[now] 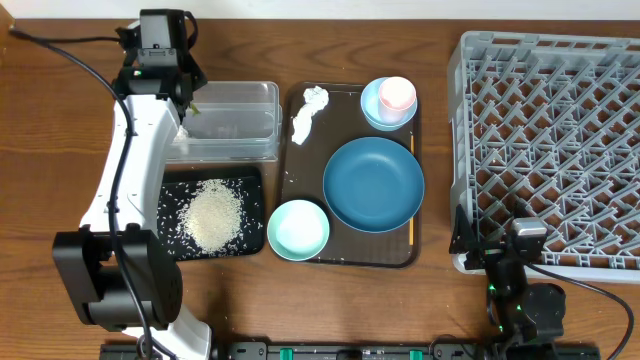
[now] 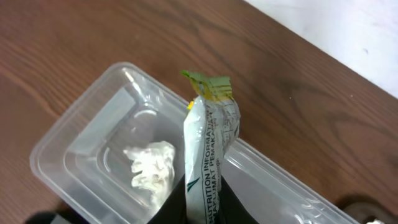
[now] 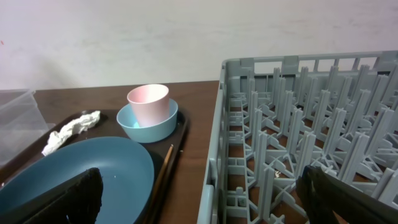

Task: Sort waste into correct bins and load items into the dishwasher rack
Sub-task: 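Carry the tissue and wrapper left and drop them into the clear bin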

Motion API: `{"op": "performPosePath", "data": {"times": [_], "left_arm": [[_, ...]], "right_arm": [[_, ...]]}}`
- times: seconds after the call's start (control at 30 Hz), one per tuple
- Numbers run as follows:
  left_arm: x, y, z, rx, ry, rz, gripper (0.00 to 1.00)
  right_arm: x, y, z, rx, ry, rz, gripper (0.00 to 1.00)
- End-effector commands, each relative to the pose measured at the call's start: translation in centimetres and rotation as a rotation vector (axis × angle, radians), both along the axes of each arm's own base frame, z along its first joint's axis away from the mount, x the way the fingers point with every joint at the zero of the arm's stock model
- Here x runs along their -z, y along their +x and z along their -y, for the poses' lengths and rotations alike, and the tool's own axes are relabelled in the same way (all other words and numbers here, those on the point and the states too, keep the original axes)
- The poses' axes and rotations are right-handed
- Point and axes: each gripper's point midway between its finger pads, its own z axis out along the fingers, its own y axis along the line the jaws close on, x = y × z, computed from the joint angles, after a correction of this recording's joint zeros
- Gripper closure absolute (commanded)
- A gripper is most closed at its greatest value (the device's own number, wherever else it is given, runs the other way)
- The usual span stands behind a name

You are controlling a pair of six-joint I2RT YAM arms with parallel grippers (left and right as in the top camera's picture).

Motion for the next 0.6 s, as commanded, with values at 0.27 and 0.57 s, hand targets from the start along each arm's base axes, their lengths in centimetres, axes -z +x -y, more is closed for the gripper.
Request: {"op": "performPosePath", "data": {"times": [0.27,0.57], "left_arm": [[0.8,-0.4,-0.3,-0.085,-0.044,0.0,0.42],[1.4,-0.2,1.7,-0.013,-0.143,-0.011,0.25]], "right_arm": [[0.1,0.0,-0.1,-0.004,0.011,-0.004,0.01],[0.1,0.0,-0.1,-0.004,0.011,-0.004,0.01]]}}
